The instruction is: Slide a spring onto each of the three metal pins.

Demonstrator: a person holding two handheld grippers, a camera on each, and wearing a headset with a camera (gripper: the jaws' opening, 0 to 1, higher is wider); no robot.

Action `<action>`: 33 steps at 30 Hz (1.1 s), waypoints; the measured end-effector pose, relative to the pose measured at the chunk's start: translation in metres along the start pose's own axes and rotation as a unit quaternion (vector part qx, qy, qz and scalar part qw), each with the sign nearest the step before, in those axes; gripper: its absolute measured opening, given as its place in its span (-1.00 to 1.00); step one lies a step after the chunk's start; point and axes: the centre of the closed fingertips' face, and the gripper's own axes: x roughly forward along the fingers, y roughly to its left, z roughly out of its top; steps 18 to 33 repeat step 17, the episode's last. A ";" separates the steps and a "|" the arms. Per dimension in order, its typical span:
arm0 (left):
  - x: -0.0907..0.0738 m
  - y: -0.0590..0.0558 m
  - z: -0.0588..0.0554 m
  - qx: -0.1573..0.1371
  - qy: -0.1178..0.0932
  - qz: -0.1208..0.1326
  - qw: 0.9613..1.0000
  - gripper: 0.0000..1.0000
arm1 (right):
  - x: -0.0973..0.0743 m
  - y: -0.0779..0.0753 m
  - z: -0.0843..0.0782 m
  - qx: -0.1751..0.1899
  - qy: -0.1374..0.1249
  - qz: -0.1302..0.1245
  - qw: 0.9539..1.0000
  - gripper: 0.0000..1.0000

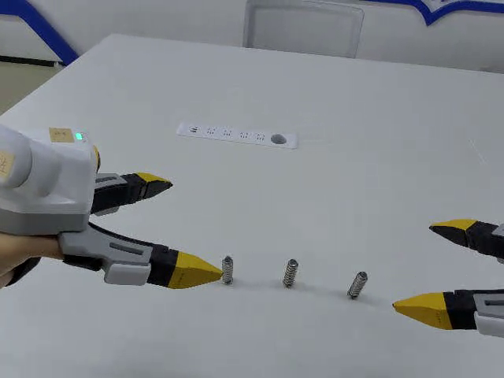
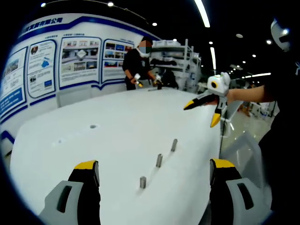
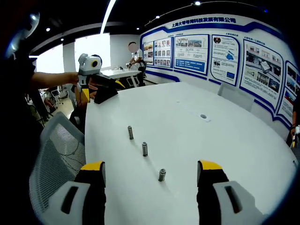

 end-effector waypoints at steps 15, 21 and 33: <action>0.001 -0.007 -0.012 0.019 0.030 -0.008 0.999 1.00 | 0.006 0.010 -0.006 -0.013 0.020 0.010 1.000 0.83; 0.002 -0.007 -0.012 0.016 0.027 -0.008 0.999 1.00 | 0.007 0.010 -0.007 -0.013 0.024 0.008 1.000 0.85; 0.002 -0.007 -0.012 0.016 0.027 -0.008 0.999 1.00 | 0.007 0.010 -0.007 -0.013 0.024 0.008 1.000 0.85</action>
